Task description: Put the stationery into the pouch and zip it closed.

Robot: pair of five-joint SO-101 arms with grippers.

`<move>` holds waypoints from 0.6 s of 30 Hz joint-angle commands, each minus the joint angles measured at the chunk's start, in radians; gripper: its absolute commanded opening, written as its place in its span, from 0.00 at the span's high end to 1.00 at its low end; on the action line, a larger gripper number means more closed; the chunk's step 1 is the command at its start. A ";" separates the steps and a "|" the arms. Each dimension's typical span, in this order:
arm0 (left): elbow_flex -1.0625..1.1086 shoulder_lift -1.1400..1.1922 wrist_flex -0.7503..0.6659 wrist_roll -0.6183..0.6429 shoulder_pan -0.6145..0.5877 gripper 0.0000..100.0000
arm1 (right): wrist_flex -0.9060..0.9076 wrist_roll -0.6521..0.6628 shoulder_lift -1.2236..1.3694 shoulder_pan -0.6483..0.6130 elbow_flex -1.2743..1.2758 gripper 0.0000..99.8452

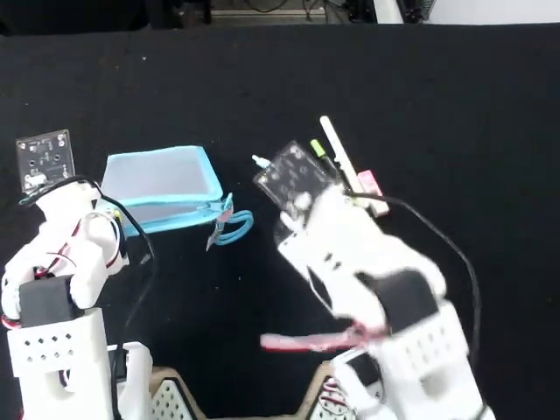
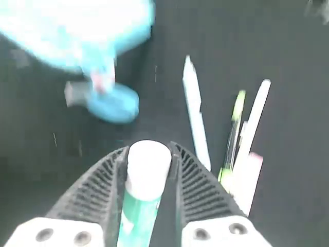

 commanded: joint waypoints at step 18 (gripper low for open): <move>0.016 -0.009 -0.020 -0.008 -0.001 0.97 | -1.036 -0.163 -0.464 -0.402 0.547 0.99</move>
